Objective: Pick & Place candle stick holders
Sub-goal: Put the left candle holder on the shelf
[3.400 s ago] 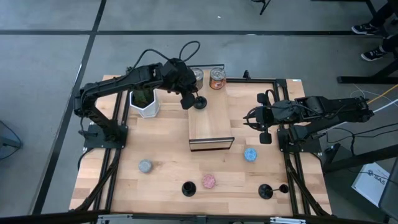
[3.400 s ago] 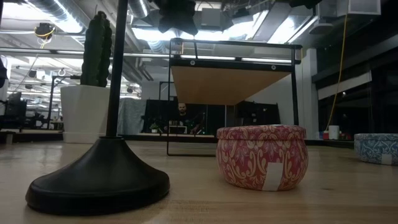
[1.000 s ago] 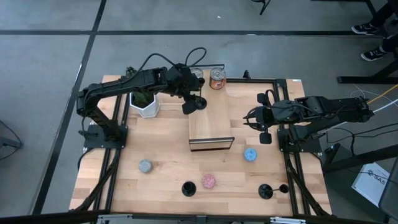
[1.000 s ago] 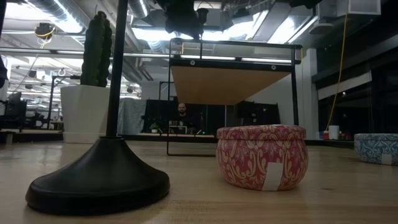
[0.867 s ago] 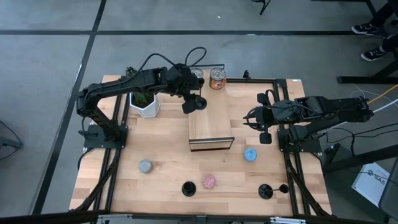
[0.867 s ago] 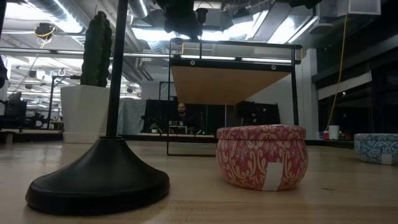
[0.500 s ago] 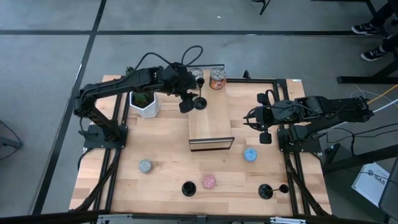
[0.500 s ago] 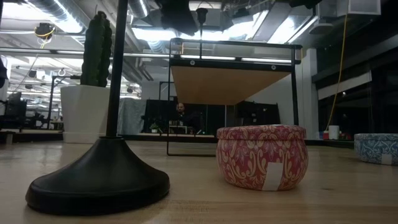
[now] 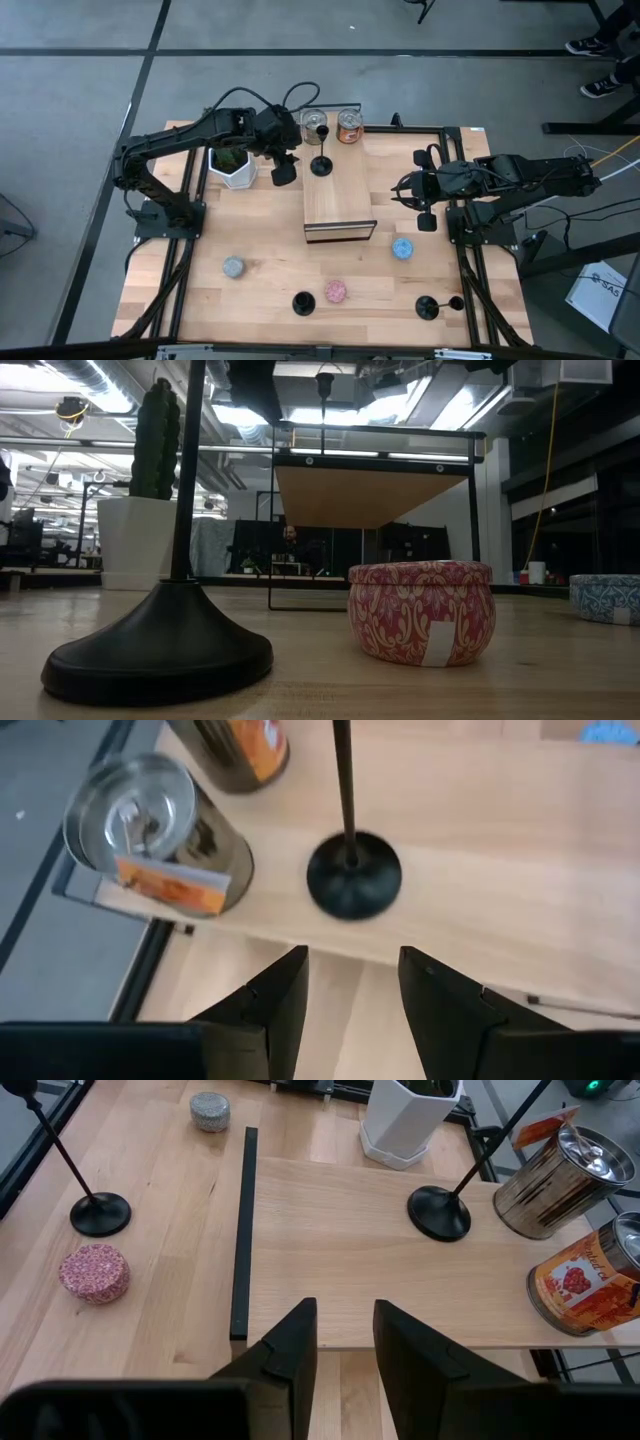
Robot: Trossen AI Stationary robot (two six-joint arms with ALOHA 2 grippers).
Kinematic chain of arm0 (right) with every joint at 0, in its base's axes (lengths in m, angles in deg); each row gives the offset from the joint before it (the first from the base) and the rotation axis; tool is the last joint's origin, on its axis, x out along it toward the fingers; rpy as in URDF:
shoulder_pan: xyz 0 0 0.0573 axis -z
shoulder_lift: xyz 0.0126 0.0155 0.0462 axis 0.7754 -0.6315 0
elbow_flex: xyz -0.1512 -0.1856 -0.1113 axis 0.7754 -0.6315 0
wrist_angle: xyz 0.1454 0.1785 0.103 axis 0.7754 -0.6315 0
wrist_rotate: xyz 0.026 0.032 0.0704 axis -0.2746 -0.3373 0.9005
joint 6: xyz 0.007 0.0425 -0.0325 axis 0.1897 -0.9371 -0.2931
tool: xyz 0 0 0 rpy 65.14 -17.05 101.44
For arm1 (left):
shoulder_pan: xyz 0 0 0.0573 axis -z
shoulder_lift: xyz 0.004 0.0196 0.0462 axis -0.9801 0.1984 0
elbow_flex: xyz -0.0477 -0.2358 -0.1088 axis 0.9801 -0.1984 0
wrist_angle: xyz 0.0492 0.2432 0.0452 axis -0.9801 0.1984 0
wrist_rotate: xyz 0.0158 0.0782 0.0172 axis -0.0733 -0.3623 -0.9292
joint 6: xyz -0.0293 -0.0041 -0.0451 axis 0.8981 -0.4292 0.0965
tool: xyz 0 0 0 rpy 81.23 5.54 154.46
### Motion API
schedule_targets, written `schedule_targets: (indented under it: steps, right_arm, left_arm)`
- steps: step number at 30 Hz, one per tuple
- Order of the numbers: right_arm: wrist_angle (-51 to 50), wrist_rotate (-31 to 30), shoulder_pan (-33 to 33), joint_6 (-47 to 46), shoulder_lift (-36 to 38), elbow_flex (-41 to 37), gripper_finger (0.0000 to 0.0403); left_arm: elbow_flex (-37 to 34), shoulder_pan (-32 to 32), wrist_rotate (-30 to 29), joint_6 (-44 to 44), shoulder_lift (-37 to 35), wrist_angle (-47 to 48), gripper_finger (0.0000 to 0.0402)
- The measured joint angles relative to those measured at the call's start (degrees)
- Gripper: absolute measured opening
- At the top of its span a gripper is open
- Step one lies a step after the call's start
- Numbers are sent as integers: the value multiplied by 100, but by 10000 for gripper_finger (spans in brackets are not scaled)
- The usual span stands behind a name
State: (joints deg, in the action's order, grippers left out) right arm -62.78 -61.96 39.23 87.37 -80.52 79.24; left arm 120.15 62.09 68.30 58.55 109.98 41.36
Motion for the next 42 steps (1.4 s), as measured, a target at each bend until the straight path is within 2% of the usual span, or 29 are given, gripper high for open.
schedule_targets:
  steps: [16, 24, 32, 42]
  right_arm:
    - [-1, 0, 1, 0, -1, 0, 103]
    - [0, 0, 2, 0, -1, 1, 103]
    - [0, 0, 2, 0, -1, -2, 103]
    - [0, 0, 2, 0, -1, 1, 103]
  left_arm:
    - [2, 0, 28, 113, 0, 547, 143]
    - [2, 109, 479, 414, 0, 925, 143]
    - [2, 694, 470, 574, 0, 1146, 143]
    - [2, 1843, 455, 636, 0, 1141, 143]
